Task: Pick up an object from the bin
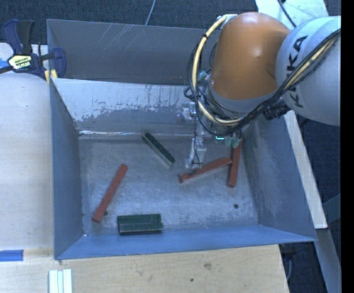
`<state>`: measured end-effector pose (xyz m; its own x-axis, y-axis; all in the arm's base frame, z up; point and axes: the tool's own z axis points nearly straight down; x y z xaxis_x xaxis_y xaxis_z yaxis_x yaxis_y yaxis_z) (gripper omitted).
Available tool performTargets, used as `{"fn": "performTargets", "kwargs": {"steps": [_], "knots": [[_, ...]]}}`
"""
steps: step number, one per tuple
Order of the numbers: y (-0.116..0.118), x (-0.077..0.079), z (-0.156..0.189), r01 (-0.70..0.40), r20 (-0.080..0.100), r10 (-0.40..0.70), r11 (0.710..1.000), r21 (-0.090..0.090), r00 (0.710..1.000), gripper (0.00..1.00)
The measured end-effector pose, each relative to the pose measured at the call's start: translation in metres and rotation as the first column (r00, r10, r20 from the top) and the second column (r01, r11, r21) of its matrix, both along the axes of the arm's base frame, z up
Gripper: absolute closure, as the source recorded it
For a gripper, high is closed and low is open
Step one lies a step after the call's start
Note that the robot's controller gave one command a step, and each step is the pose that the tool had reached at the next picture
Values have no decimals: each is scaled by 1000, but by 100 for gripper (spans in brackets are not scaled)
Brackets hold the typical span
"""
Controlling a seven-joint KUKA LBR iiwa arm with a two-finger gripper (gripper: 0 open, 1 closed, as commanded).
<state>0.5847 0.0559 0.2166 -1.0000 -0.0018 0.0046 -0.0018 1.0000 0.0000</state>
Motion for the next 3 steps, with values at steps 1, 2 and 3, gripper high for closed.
{"fn": "performTargets", "kwargs": {"steps": [1,2,3], "knots": [[0,2,5,1,8,-1,1000,1,1000,0],[-42,10,-68,-9,13,9,1000,0,1000,0],[-83,10,-72,-248,5,248,969,0,969,0]]}}
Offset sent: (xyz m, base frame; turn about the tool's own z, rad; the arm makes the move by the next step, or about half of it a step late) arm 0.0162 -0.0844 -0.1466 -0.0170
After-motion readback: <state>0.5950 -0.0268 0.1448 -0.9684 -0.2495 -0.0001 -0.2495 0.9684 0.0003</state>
